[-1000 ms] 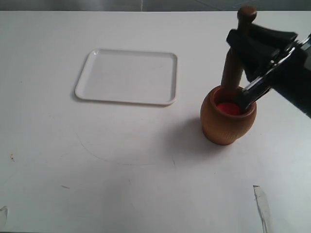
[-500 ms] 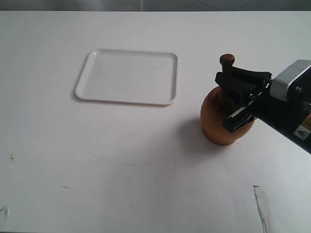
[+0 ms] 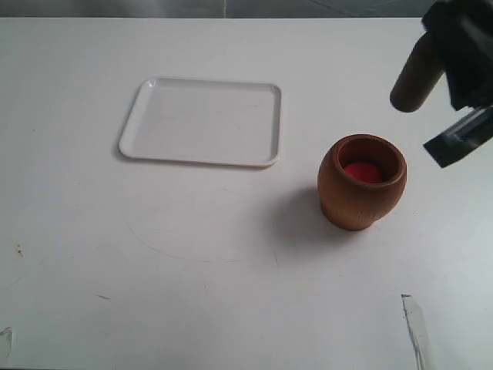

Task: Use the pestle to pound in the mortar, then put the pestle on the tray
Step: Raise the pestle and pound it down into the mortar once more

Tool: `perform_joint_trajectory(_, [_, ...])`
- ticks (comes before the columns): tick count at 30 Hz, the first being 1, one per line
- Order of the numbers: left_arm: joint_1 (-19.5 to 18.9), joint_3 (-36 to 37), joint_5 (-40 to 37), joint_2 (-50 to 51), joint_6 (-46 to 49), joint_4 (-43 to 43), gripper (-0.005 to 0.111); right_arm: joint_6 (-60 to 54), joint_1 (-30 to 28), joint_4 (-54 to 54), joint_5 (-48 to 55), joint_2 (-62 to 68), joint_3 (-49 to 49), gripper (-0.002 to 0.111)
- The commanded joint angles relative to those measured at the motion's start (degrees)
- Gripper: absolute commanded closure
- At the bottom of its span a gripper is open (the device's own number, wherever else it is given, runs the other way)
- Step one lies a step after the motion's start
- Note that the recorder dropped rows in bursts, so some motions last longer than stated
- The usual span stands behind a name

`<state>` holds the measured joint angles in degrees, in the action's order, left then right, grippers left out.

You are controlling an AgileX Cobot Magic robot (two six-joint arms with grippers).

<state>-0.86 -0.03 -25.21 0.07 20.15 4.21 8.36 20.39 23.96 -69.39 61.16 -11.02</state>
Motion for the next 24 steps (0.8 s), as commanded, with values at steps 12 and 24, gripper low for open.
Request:
perform_joint_trajectory(12, [0.44, 0.03, 0.17, -0.07, -0.47, -0.42, 0.107, 0.69, -0.38, 1.74, 1.29, 11.11, 0.24, 0.108])
perform_joint_trajectory(24, [0.44, 0.03, 0.17, -0.07, -0.47, -0.42, 0.107, -3.50, -0.38, 3.55, -0.58, 36.38, 0.24, 0.108])
